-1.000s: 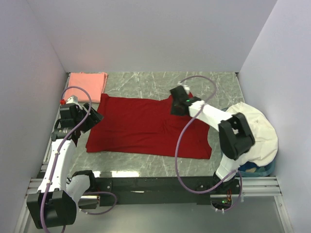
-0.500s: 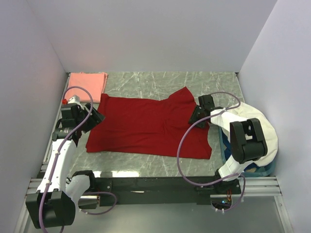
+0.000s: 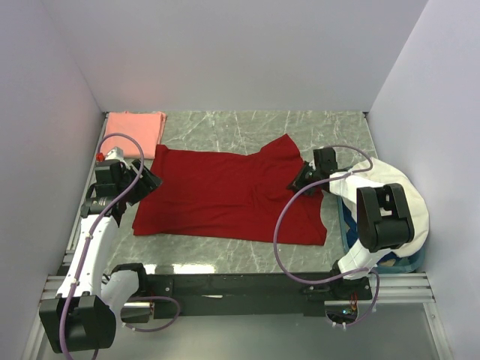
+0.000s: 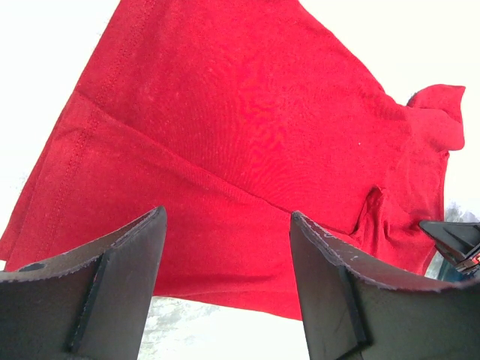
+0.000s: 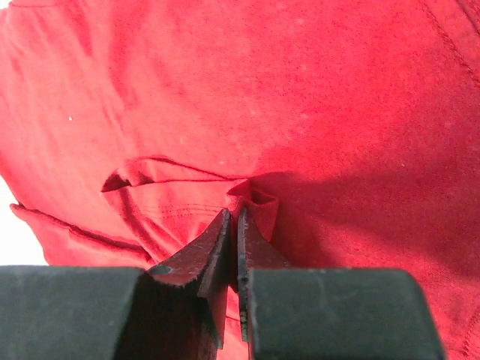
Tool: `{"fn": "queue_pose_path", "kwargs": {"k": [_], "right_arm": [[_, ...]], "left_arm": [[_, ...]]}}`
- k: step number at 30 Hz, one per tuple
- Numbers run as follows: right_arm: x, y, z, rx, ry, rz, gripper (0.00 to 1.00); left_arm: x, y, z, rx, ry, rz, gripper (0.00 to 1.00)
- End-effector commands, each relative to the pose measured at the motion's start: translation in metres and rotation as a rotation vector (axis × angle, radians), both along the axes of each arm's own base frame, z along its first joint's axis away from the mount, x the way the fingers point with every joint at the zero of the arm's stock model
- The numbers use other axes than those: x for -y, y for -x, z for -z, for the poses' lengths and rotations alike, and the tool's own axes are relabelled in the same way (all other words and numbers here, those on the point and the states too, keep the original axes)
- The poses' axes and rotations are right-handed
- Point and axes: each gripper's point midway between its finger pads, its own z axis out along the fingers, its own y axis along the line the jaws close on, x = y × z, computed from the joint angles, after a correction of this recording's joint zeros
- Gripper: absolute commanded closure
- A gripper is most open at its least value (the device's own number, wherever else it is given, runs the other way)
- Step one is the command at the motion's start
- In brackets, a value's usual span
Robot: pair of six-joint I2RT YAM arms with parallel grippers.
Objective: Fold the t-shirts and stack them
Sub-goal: Fold the tshirt
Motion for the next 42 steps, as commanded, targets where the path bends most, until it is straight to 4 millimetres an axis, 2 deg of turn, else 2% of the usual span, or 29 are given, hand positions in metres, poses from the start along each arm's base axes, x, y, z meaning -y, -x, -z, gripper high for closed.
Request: {"fn": "queue_pose_path", "kwargs": {"k": [1,3,7,11,14,15,20,23,27,29,32,36,42], "right_arm": [[-0.006,-0.018,-0.034,0.124,-0.033,-0.020,0.90],[-0.002,-0.022,-0.042,0.164,0.003,-0.012,0.90],[0.010,-0.021,-0.045,0.192,0.086,0.016,0.91],[0.025,-0.013,-0.030,0.146,0.168,0.057,0.85],[0.034,-0.009,-0.017,0.103,0.216,0.081,0.72],[0.036,-0.008,-0.013,0.090,0.224,0.083,0.65],[0.043,-0.006,-0.018,0.093,0.295,0.109,0.56],[0.044,-0.007,-0.029,0.107,0.352,0.117,0.56],[0.035,-0.018,-0.056,0.172,0.457,0.131,0.59],[0.021,-0.020,-0.064,0.190,0.473,0.107,0.60],[0.013,-0.022,-0.057,0.176,0.488,0.093,0.63],[0.008,-0.021,-0.034,0.128,0.495,0.066,0.66],[0.008,-0.004,-0.010,0.074,0.479,0.047,0.70]], "left_arm": [[0.000,-0.001,-0.005,0.025,-0.018,0.009,0.28],[0.000,-0.001,-0.005,0.022,-0.017,0.010,0.28],[0.001,-0.002,-0.003,0.017,-0.014,0.013,0.28],[0.001,-0.002,-0.004,0.020,-0.015,0.013,0.28],[0.001,-0.002,-0.004,0.019,-0.015,0.013,0.28],[0.001,-0.001,-0.003,0.015,-0.013,0.012,0.28],[0.001,-0.002,-0.003,0.015,-0.014,0.012,0.28],[0.001,-0.002,-0.003,0.015,-0.014,0.014,0.28],[0.001,-0.002,-0.003,0.017,-0.016,0.013,0.28],[0.001,-0.001,-0.002,0.014,-0.018,0.012,0.28],[0.002,-0.001,-0.003,0.014,-0.018,0.016,0.28],[0.002,-0.002,-0.003,0.017,-0.017,0.016,0.28],[0.003,-0.002,-0.002,0.012,-0.016,0.020,0.28]]}}
